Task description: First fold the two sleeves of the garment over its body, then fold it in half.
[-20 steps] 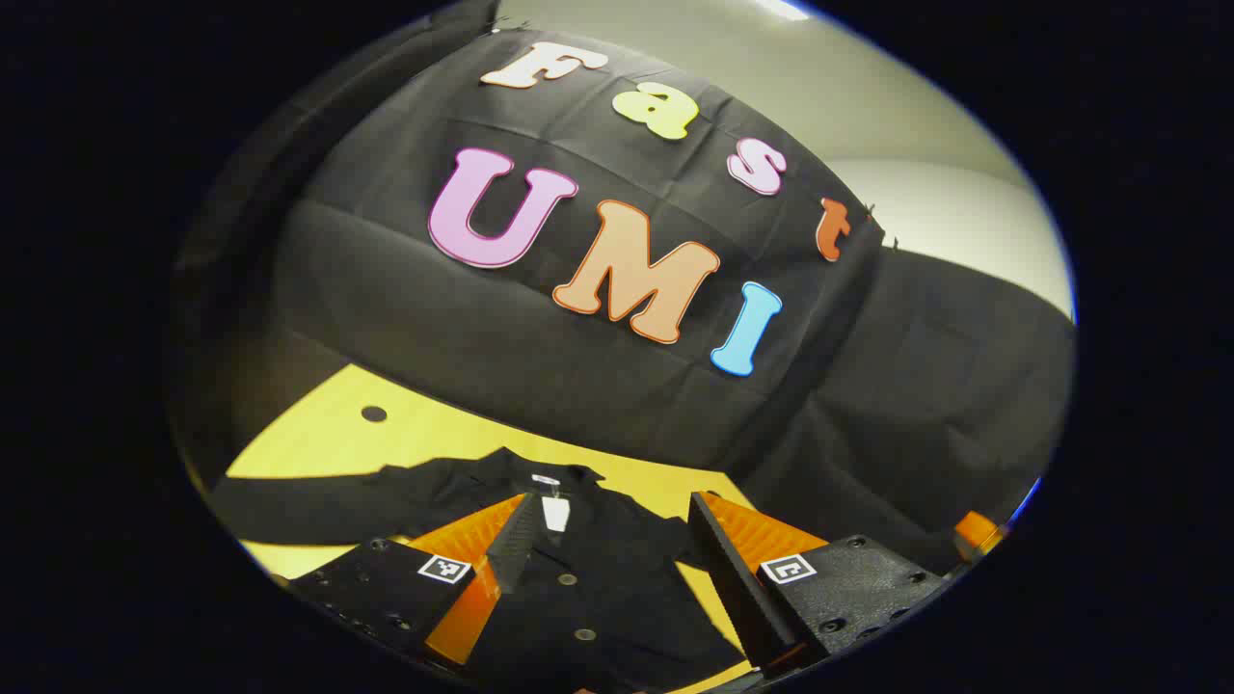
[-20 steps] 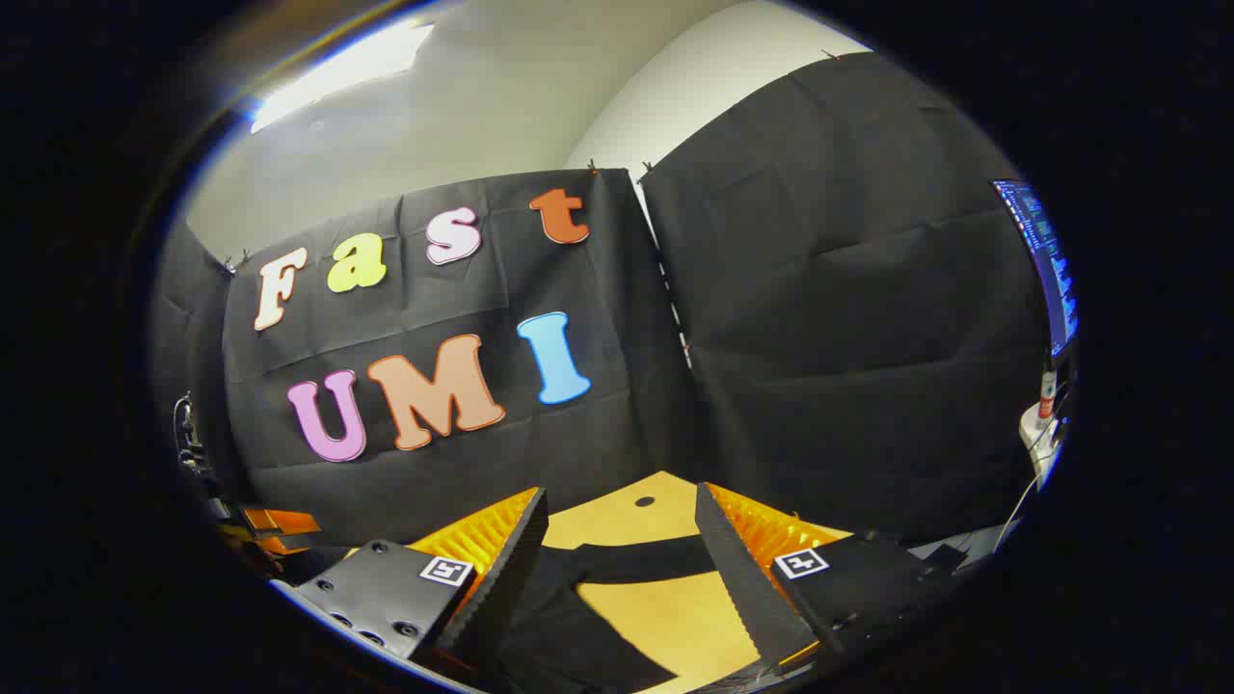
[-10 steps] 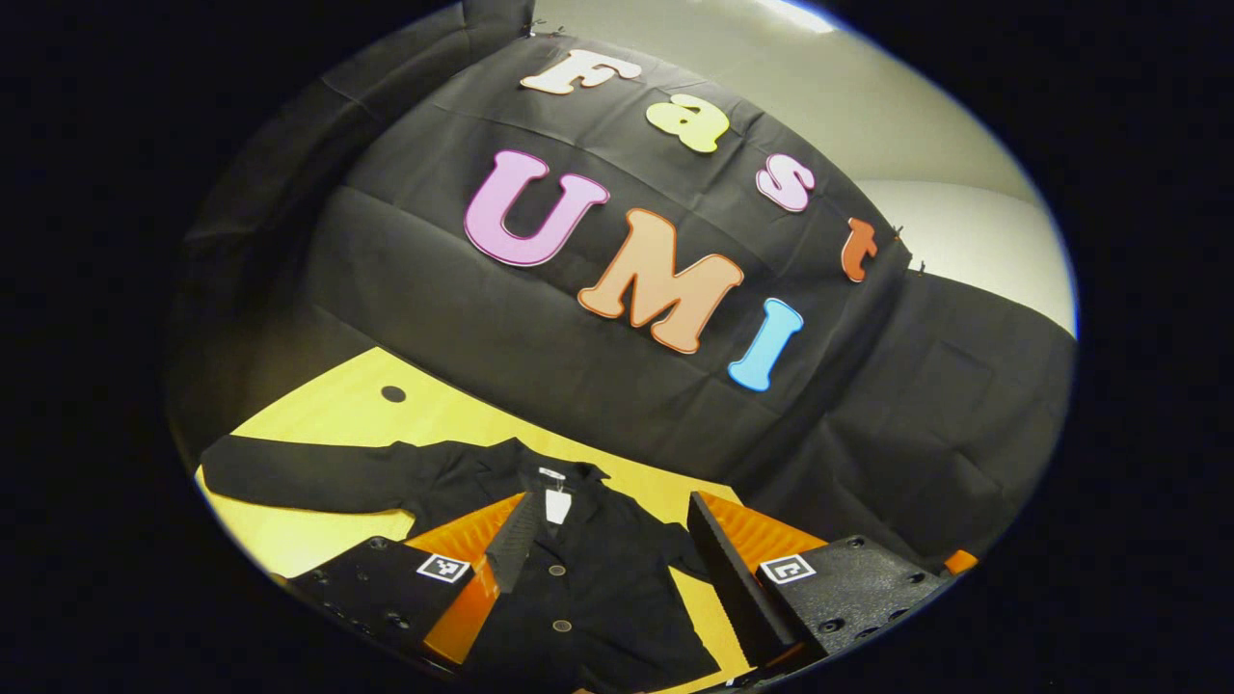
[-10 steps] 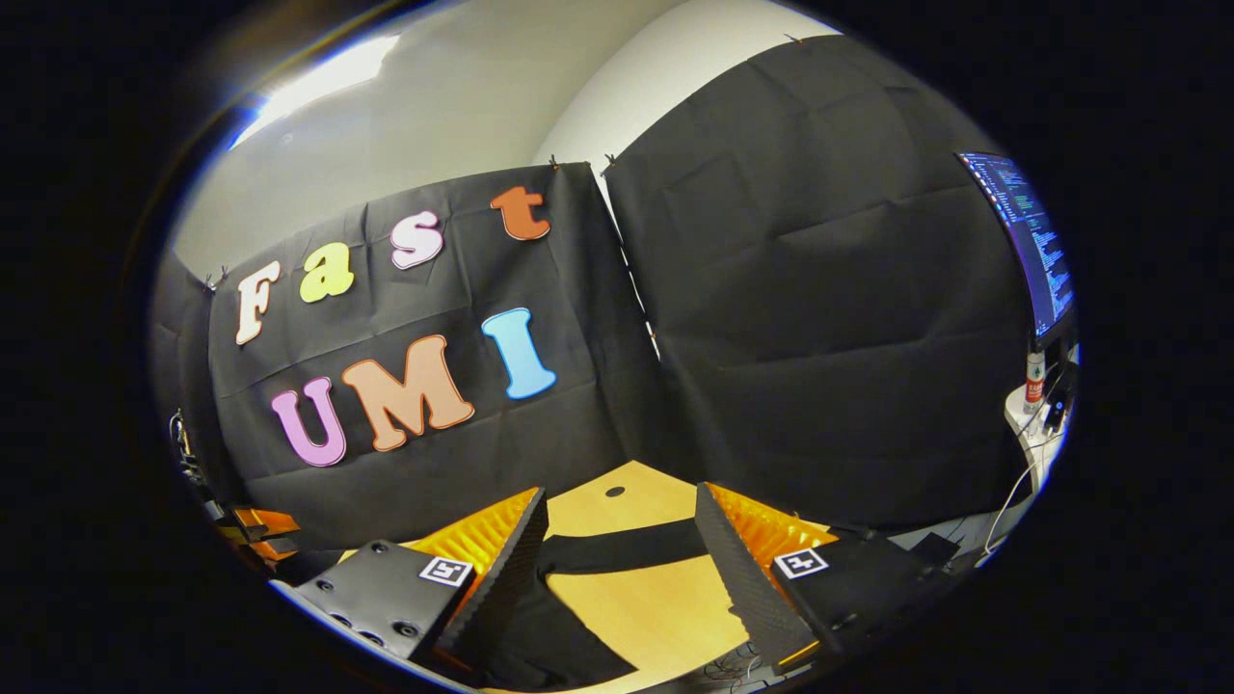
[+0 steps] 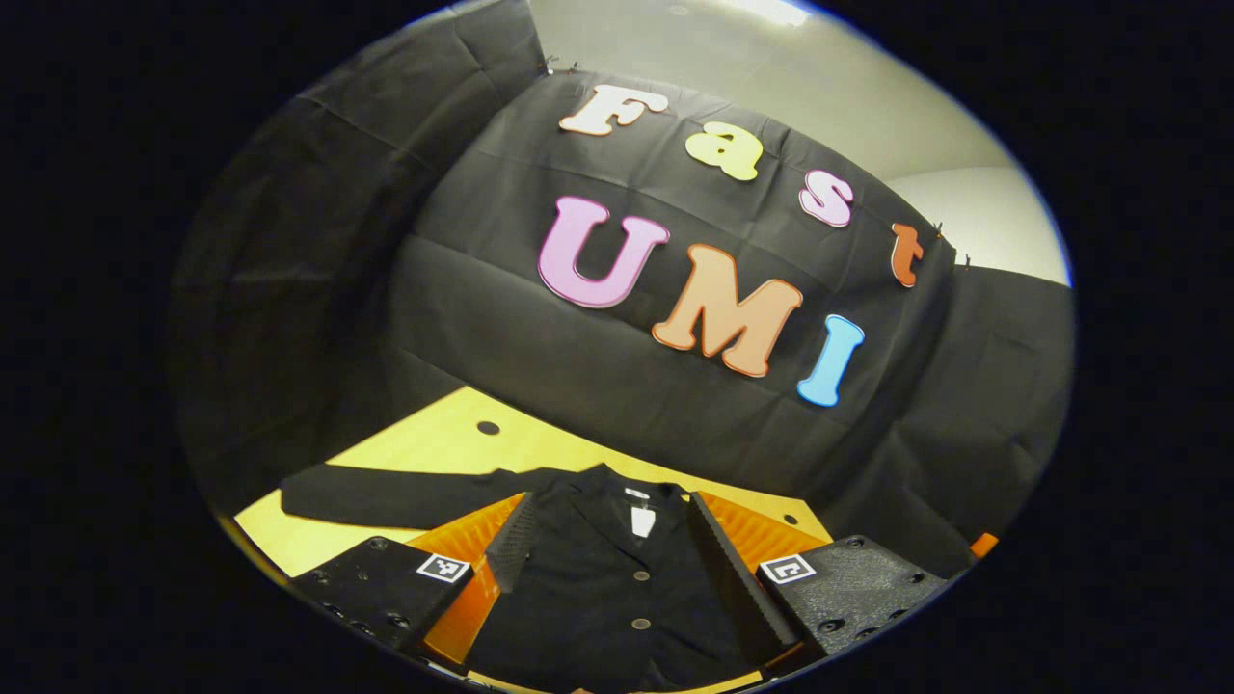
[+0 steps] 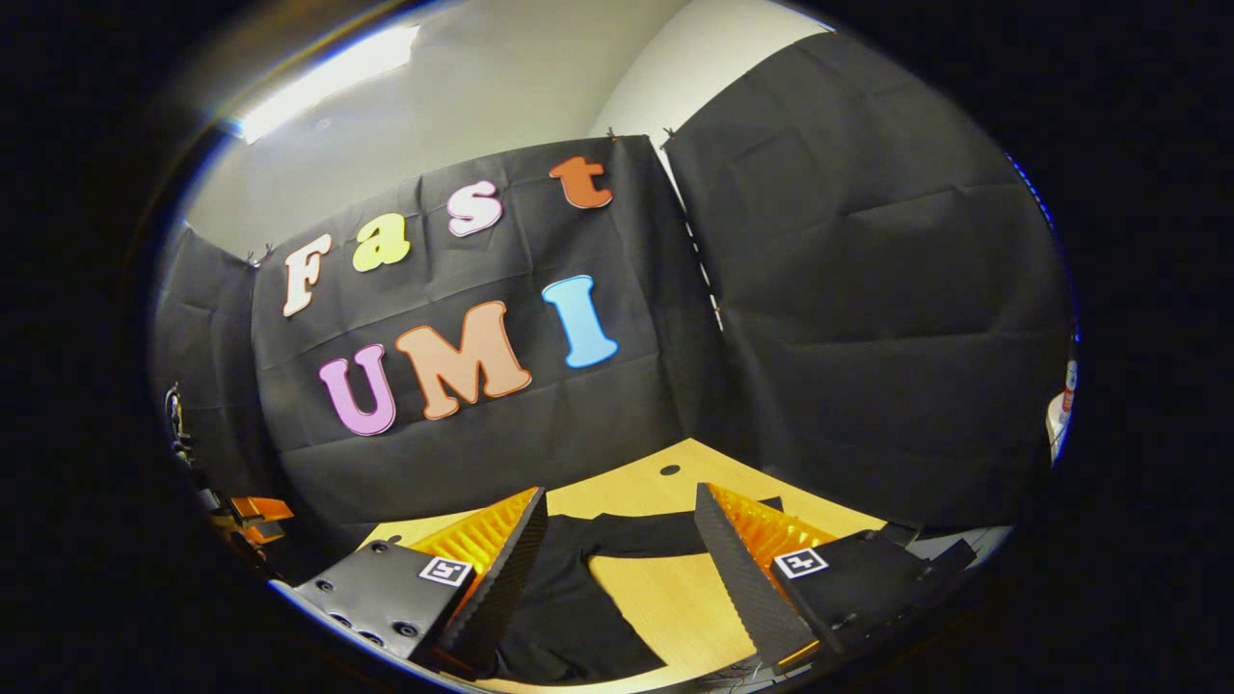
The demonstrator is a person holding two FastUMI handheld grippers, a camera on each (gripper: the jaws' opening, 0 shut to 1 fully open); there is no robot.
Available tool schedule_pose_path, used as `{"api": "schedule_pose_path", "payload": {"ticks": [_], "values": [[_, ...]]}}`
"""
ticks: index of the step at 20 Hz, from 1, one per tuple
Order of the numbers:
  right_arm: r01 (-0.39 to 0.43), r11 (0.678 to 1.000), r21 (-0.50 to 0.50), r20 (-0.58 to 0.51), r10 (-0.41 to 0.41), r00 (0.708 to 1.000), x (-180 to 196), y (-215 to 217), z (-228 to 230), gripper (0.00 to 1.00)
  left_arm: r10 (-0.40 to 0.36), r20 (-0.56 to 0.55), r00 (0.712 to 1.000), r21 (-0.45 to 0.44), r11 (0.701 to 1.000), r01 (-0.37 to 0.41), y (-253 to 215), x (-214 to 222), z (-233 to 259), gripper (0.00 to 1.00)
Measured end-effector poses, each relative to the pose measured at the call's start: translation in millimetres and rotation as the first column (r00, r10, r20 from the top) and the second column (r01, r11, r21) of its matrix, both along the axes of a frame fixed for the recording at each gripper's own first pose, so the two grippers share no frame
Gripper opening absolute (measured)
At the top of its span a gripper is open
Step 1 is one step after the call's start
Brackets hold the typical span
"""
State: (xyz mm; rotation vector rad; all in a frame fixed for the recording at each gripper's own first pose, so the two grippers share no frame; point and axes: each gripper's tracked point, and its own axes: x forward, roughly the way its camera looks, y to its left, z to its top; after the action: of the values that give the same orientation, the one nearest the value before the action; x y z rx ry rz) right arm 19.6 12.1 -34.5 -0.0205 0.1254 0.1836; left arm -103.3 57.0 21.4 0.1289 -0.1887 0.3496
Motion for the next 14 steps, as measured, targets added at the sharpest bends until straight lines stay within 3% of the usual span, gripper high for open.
{"api": "schedule_pose_path", "payload": {"ticks": [3, 8, 14], "values": [[-0.080, 0.997, -0.006, -0.013, 0.079, 0.997, 10.7, 32.7, -1.5, 0.97, 0.080, 0.035, 0.996, 0.117, 0.990, -0.084, 12.4, -22.4, 19.7, 0.91], [-0.160, 0.987, 0.017, 0.007, 0.160, 0.987, 31.1, 80.4, 0.1, 0.97, 0.173, 0.042, 0.984, 0.221, 0.959, -0.178, 31.0, -51.1, 32.7, 0.91], [-0.105, 0.994, 0.012, -0.023, 0.106, 0.994, 31.4, 71.0, -11.6, 0.97, 0.128, -0.016, 0.992, 0.245, 0.962, -0.120, 28.9, -23.9, 20.4, 0.92]]}}
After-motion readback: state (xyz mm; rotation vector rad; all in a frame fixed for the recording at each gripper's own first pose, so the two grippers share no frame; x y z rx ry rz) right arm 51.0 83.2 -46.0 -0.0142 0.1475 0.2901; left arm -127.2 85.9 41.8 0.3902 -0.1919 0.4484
